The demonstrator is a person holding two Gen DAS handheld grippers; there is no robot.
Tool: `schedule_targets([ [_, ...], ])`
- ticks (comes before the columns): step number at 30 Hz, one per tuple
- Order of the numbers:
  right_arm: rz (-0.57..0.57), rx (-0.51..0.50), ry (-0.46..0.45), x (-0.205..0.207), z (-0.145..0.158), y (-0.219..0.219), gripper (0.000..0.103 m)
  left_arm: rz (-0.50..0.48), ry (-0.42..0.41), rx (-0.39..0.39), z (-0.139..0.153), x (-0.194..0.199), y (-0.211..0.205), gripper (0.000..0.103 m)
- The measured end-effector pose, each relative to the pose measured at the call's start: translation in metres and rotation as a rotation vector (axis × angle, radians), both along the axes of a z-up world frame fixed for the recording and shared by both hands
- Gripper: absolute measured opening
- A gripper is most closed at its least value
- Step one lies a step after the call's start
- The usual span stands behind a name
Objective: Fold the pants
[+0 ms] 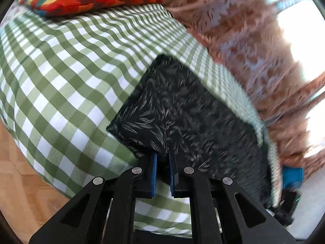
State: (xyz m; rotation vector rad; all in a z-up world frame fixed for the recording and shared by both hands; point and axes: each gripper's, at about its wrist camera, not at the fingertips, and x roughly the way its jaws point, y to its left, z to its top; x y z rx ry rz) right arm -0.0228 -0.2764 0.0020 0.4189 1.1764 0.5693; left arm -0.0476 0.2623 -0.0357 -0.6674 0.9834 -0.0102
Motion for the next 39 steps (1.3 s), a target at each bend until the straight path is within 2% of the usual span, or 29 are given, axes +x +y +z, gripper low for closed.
schedule_targets([
  [3,0.006,-0.042,0.041,0.002,-0.017,0.007,0.005,-0.006,0.006,0.018,0.000,0.003,-0.001,0.010],
  [5,0.022,-0.064,0.037,-0.001,-0.022,0.011,0.005,-0.005,0.026,0.022,0.001,0.005,-0.001,0.010],
  [8,0.019,-0.034,0.055,0.001,-0.024,0.007,0.007,-0.013,0.006,0.133,0.020,0.003,-0.006,0.019],
  [9,0.023,-0.027,0.057,0.002,-0.022,0.004,0.010,-0.011,-0.003,0.163,0.026,0.003,-0.008,0.026],
  [10,0.030,-0.033,0.051,0.003,-0.018,0.001,0.018,-0.009,-0.023,0.202,0.035,0.002,-0.009,0.027],
  [11,0.025,-0.049,0.038,0.004,-0.013,-0.004,0.032,-0.010,-0.046,0.232,0.042,0.002,-0.012,0.027],
  [13,-0.009,-0.068,0.010,0.010,0.001,-0.024,0.047,-0.020,-0.086,0.255,0.052,0.002,-0.017,0.027],
  [16,-0.107,-0.120,-0.049,0.023,0.027,-0.058,0.049,-0.102,-0.141,0.222,0.061,0.017,-0.039,0.027],
  [18,-0.192,-0.177,-0.091,0.046,0.042,-0.075,0.052,-0.180,-0.160,0.212,0.063,0.031,-0.062,0.027],
  [22,-0.283,-0.259,-0.133,0.112,0.047,-0.078,0.052,-0.319,-0.176,0.156,0.056,0.050,-0.107,0.027],
  [24,-0.312,-0.270,-0.115,0.150,0.038,-0.073,0.052,-0.373,-0.176,0.147,0.053,0.057,-0.126,0.027],
  [27,-0.365,-0.344,-0.081,0.211,0.020,-0.074,0.052,-0.446,-0.182,0.101,0.048,0.063,-0.147,0.027],
  [29,-0.381,-0.418,-0.050,0.249,0.004,-0.069,0.050,-0.508,-0.190,0.101,0.047,0.065,-0.165,0.028],
  [30,-0.402,-0.460,-0.039,0.261,-0.002,-0.069,0.051,-0.532,-0.195,0.094,0.048,0.065,-0.173,0.038],
  [31,-0.426,-0.485,-0.013,0.276,-0.011,-0.069,0.051,-0.559,-0.201,0.082,0.048,0.067,-0.181,0.043],
  [34,-0.451,-0.512,0.056,0.301,-0.035,-0.073,0.050,-0.642,-0.219,0.057,0.050,0.069,-0.206,0.043],
  [36,-0.441,-0.566,0.058,0.304,-0.045,-0.075,0.033,-0.689,-0.219,0.054,0.049,0.073,-0.224,0.043],
  [37,-0.428,-0.580,0.044,0.302,-0.044,-0.074,0.015,-0.719,-0.221,0.055,0.049,0.074,-0.235,0.043],
  [38,-0.410,-0.584,0.037,0.300,-0.043,-0.075,0.007,-0.749,-0.228,0.054,0.051,0.074,-0.245,0.043],
  [39,-0.399,-0.570,0.031,0.295,-0.039,-0.079,0.006,-0.773,-0.235,0.053,0.051,0.073,-0.251,0.043],
])
